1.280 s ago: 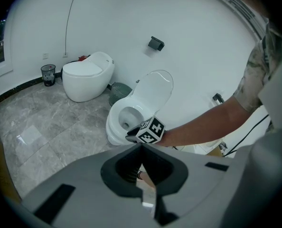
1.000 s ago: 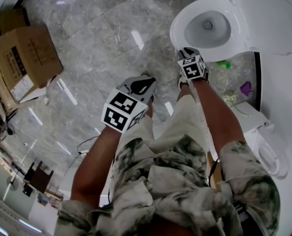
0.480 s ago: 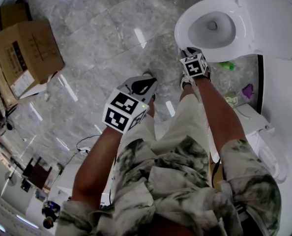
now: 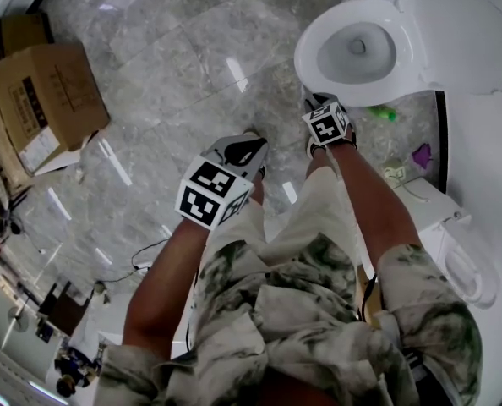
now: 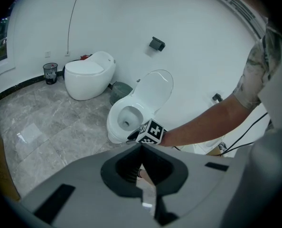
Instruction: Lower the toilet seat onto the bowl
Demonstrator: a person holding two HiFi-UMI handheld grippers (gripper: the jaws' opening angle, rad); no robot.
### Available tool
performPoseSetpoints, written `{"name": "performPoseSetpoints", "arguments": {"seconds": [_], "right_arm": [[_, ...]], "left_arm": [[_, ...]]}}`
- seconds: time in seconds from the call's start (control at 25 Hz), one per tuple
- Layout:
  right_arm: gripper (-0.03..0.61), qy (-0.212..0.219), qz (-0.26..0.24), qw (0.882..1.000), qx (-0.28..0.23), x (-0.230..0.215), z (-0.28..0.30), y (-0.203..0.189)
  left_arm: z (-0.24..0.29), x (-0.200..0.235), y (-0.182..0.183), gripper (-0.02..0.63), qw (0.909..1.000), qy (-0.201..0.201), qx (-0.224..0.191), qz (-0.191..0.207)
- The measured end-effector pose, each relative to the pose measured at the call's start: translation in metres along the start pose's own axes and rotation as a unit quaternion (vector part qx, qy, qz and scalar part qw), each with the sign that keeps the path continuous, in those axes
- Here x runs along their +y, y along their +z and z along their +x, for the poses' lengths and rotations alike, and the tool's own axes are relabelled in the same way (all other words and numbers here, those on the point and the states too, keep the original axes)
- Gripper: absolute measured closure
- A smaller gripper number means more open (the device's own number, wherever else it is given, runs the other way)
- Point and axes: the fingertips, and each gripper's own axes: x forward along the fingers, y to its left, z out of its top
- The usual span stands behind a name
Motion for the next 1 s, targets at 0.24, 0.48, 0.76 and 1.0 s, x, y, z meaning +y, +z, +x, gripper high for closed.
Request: {"name": "performPoseSetpoints", "arguments": {"seconds": [0.24,0.48,0.76,1.0], "right_arm": [[0.471,0.011,-0.019,0.999,-0.028,0.042,-0.059,0.003],[0.493,-0.004,0.060,0.994,-0.090,0.084,-0.165,-0.005],[0.520,0.001,0.132,0.982,-0.138,0.142,-0.295,-0.030],[0.532,-0.019,0.145,0.971,-0.191,0.166,-0.393,-0.067]], "left_arm": [[-0.026,-0.019,0.012,0.591,0.9992,-0.023,-0.015,0.028],[-0.068,-0.059,0.022,0.591,0.9955,-0.055,-0.032,0.070],[-0.113,-0.106,0.013,0.591,0.9879,-0.084,-0.011,0.130],[-0.128,-0.164,0.000,0.591,0.9829,-0.090,-0.007,0.160]]}}
